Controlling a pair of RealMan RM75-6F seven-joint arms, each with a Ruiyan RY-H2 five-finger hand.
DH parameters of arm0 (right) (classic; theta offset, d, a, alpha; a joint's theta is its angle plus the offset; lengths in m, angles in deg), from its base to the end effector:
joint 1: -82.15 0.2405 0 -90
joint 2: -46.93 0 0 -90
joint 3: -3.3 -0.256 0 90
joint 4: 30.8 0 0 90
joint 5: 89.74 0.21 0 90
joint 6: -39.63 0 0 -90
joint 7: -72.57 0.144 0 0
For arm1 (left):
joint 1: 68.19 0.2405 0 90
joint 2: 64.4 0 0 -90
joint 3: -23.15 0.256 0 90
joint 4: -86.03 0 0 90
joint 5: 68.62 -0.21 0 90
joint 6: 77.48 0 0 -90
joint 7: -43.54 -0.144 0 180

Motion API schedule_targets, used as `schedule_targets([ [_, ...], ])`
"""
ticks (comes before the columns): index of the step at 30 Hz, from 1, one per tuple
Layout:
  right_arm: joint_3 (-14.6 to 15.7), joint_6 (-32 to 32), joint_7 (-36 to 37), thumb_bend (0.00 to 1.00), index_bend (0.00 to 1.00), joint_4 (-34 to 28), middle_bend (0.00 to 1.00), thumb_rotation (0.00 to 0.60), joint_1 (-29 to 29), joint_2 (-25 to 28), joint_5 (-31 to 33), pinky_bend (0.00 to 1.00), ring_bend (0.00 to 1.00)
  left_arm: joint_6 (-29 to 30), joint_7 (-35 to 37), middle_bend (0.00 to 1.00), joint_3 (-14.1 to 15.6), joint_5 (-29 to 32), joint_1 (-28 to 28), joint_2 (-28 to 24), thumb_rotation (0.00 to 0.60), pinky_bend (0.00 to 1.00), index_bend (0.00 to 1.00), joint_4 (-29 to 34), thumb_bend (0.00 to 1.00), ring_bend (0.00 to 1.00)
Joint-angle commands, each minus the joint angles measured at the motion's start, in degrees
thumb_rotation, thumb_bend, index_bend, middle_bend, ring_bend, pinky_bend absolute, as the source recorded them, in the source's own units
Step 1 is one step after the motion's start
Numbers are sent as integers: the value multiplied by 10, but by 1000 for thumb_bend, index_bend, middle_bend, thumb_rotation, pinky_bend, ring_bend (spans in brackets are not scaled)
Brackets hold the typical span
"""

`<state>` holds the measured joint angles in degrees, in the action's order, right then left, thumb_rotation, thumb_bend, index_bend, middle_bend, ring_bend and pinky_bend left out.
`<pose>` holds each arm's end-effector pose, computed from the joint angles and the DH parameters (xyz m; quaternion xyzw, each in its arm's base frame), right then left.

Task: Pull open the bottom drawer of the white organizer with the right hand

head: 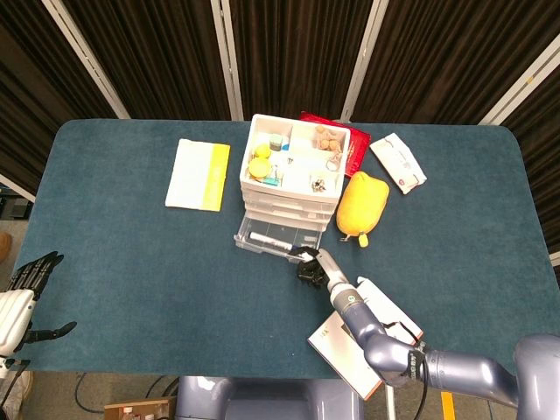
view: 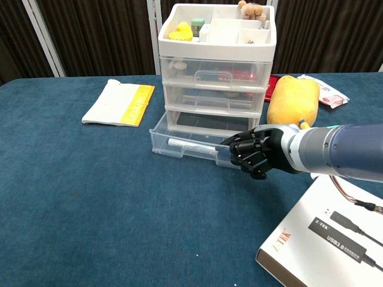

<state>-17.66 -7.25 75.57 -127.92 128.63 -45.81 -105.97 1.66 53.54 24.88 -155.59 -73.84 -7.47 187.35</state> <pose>-0.1067 -0.3177 -0.0613 0.3906 -0.8261 0.3514 0.2039 -0.2969 0.1641 0.1592 -0.5885 -0.4938 -0.3924 0.5057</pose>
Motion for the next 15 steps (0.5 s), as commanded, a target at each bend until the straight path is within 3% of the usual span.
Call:
schedule_targets([
  [1,8,-5,3,732,311,-17,757,600,-10,9,-12,852,765,1,-1,0,0,-1,0,1,600,0,0,0,8,0],
  [6,28,18,-9,561,47,-32,716,600,-14,27,-35,852,729,3,-4,0,0,-2,1,2,600,0,0,-2,8,0],
  [8,33,26,-13,509,2,-41,699,600,-15,37,-51,852,718,5,-5,0,0,-2,2,2,600,0,0,-2,8,0],
  [15,44,-9,-21,482,0,-90,691,600,-32,64,-108,852,713,14,-8,0,-2,-4,5,5,600,0,0,-7,8,0],
])
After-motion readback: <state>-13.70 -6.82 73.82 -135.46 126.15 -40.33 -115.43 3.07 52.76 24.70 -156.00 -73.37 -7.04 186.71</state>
